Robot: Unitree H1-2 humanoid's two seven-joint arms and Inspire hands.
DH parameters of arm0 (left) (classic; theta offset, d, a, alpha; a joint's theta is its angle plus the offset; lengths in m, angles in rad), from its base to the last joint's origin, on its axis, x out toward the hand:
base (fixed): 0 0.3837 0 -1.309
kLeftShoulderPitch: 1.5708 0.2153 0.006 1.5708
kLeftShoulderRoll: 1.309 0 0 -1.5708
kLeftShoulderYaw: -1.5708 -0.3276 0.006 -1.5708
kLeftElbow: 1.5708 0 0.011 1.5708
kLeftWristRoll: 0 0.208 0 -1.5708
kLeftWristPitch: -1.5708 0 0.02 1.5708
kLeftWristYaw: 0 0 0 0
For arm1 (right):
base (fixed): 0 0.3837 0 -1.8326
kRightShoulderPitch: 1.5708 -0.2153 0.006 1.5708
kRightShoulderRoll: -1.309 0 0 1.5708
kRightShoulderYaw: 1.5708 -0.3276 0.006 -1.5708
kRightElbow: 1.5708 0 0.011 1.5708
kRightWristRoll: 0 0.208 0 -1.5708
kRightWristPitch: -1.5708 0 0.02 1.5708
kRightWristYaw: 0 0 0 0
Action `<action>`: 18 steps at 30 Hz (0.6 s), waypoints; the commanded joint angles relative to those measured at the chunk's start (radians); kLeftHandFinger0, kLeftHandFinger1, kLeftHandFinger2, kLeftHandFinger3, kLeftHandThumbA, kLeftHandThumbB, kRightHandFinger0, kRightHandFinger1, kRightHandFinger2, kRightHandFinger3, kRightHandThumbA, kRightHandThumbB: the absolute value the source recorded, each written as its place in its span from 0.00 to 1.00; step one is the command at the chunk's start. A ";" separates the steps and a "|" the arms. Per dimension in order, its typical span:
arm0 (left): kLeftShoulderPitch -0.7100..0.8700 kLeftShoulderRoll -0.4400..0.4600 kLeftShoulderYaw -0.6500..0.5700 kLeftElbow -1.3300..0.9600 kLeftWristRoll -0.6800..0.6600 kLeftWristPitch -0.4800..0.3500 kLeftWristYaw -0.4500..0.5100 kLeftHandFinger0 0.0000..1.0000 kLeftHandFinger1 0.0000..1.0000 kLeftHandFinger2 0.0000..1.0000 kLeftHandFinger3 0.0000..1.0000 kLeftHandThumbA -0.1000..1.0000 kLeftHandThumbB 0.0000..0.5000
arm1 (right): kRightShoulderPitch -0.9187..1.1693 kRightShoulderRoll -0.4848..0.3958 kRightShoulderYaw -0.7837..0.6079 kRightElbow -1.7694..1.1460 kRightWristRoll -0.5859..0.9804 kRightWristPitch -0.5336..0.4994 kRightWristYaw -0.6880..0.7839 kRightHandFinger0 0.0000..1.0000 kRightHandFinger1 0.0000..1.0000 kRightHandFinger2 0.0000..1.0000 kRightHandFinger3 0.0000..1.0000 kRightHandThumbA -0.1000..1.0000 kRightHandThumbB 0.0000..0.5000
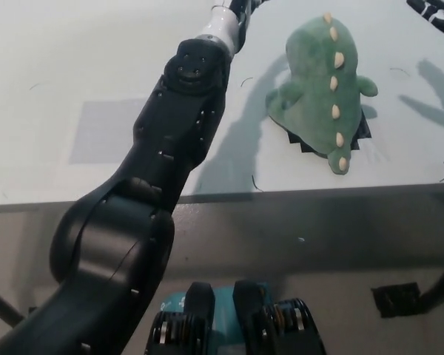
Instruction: Use both hands to pick up a dinasour on the right side and move it to the left side
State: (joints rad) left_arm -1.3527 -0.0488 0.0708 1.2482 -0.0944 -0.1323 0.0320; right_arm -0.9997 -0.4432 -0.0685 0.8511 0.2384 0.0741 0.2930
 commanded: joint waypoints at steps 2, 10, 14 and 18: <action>-0.080 -0.020 0.030 0.032 -0.021 -0.041 0.032 0.98 1.00 1.00 1.00 1.00 0.71 | -0.054 -0.037 -0.019 0.057 -0.011 -0.035 0.031 1.00 1.00 1.00 1.00 1.00 0.67; -0.058 -0.042 0.025 0.063 0.004 -0.043 0.069 0.96 1.00 1.00 1.00 1.00 0.77 | -0.037 -0.042 -0.023 0.108 -0.025 -0.065 0.031 1.00 1.00 1.00 1.00 1.00 0.68; -0.050 -0.040 0.000 0.079 0.031 -0.036 0.088 1.00 1.00 1.00 1.00 1.00 0.76 | -0.029 -0.039 -0.031 0.109 -0.022 -0.065 0.035 1.00 1.00 1.00 1.00 1.00 0.61; -0.030 -0.037 0.013 0.095 0.009 -0.006 0.084 1.00 1.00 1.00 1.00 1.00 0.77 | -0.008 -0.040 -0.045 0.101 -0.013 -0.058 0.038 1.00 1.00 1.00 1.00 1.00 0.59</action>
State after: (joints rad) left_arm -1.3463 -0.0915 0.0814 1.3405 -0.0885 -0.1388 0.0903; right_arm -0.9910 -0.4471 -0.0924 0.9677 0.2191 0.0559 0.3087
